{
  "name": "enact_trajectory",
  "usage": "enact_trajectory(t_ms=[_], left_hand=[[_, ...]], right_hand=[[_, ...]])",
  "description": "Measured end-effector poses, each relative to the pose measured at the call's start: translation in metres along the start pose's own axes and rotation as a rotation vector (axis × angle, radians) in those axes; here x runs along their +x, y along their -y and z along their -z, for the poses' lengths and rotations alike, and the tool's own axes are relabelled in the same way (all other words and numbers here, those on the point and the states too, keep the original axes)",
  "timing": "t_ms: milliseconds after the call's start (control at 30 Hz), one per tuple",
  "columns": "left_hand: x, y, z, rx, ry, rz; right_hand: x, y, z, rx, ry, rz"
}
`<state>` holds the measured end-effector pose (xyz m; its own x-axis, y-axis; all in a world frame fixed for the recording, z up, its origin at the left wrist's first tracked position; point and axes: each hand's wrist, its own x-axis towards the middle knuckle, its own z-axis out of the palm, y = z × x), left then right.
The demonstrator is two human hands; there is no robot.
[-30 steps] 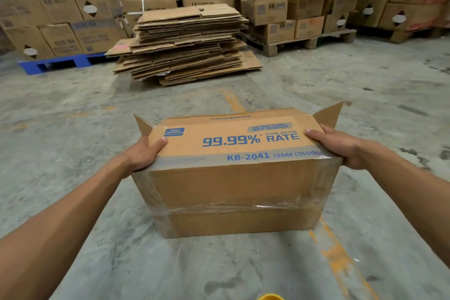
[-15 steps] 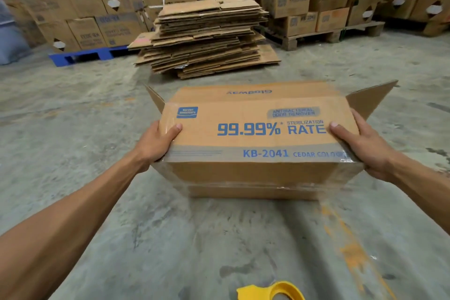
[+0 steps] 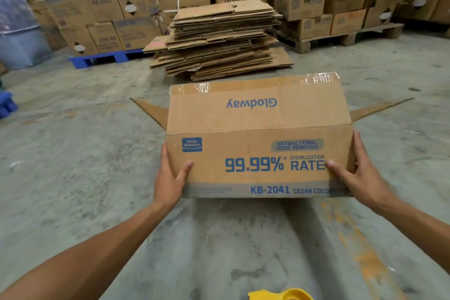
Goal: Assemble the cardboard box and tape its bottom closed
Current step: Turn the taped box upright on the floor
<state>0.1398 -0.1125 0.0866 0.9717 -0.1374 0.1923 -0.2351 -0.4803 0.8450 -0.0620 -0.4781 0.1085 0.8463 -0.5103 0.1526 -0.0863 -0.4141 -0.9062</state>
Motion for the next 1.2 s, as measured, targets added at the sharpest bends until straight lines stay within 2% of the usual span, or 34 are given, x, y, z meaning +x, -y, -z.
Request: enact_trajectory(t_ms=[167,267,533,700,800,1033,1200], left_hand=[[-0.016,0.009,-0.006,0.101,-0.005,-0.033],[-0.021,0.018,-0.006,0.137,0.008,-0.057],[-0.03,0.044,-0.01,0.28,0.142,-0.09],[-0.041,0.046,-0.023,0.239,0.1,-0.122],[-0.054,0.056,-0.026,0.218,0.144,-0.117],[-0.059,0.082,-0.027,0.276,0.402,0.019],[-0.057,0.069,-0.042,0.32,0.332,0.2]], right_hand=[[-0.004,-0.009,0.001,-0.199,-0.029,-0.034],[-0.005,-0.017,0.0,-0.222,-0.013,-0.048],[-0.012,-0.037,-0.011,-0.342,-0.018,-0.038],[-0.022,-0.05,-0.014,-0.373,0.012,-0.042],[-0.031,-0.062,-0.015,-0.378,0.071,-0.054],[-0.03,-0.074,-0.014,-0.472,0.241,-0.251],[-0.028,-0.066,-0.03,-0.557,0.174,-0.353]])
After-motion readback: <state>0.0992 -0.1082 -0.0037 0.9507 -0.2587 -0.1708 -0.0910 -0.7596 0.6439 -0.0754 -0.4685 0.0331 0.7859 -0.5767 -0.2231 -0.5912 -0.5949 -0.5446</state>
